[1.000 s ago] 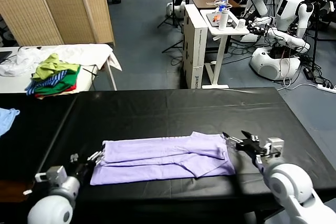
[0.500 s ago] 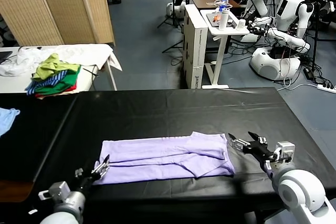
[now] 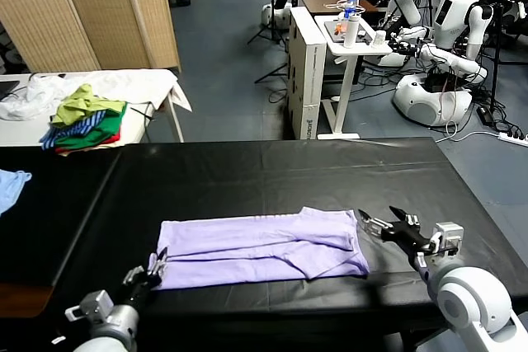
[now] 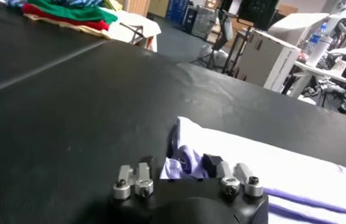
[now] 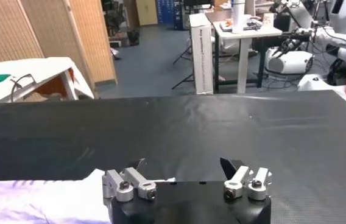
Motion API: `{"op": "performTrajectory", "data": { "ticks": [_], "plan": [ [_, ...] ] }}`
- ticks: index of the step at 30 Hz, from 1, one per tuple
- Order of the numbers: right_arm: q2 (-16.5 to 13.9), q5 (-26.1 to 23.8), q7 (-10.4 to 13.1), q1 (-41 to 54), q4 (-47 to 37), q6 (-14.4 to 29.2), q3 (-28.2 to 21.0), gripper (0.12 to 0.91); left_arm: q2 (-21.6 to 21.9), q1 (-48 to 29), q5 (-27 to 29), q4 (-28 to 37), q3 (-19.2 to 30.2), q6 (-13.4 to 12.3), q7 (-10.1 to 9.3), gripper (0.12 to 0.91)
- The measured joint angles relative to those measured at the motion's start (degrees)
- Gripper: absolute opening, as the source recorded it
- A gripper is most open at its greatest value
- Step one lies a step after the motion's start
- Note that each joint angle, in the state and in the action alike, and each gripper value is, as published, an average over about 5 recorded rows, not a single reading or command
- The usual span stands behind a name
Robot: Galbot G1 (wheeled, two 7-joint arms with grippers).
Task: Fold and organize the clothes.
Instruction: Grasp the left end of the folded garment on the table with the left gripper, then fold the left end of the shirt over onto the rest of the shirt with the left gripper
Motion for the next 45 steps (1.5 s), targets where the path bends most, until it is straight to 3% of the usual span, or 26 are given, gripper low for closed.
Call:
{"op": "performTrajectory", "data": {
  "ticks": [6,12,21,25,29,33,40,45],
  "plan": [
    [0.0,0.0,-0.1,0.0,0.1,0.2,0.0,0.907,-0.3,0.1,0.6,-1.0,0.1,0.2,-0.07,0.182],
    [0.0,0.0,-0.1,-0.2,-0.5,0.9,0.3,0.907,1.6,1.8,8.8,-2.8,-1.1,-1.4,0.66,0.180],
    [1.4,-0.5,-0.1,-0.2,-1.8,1.6,-0.7,0.907,10.4,6.5,16.7,-2.8,-8.0,-3.7,1.08,0.180],
    [2.0,-0.8,-0.1,-0.4,-1.7,1.6,-1.0,0.907,14.6,7.5,17.6,-2.5,-11.5,-4.3,1.04,0.180],
    [2.5,-1.2,-0.1,-1.0,-1.3,1.6,-0.7,0.907,16.0,7.0,17.4,-3.8,-12.2,-3.4,0.40,0.180],
    [3.0,-1.8,-0.1,-1.9,-1.1,1.7,0.1,0.907,14.9,6.5,15.9,-6.6,-9.5,-1.8,-1.41,0.180],
    [4.2,-3.9,-0.1,-3.8,-0.8,1.8,1.5,0.907,8.6,5.4,9.2,-12.8,0.5,1.2,-5.72,0.180],
    [5.0,-5.6,-0.1,-5.4,-0.9,1.9,2.5,0.907,4.8,3.0,6.0,-13.8,8.6,1.5,-6.91,0.180]
  ]
}}
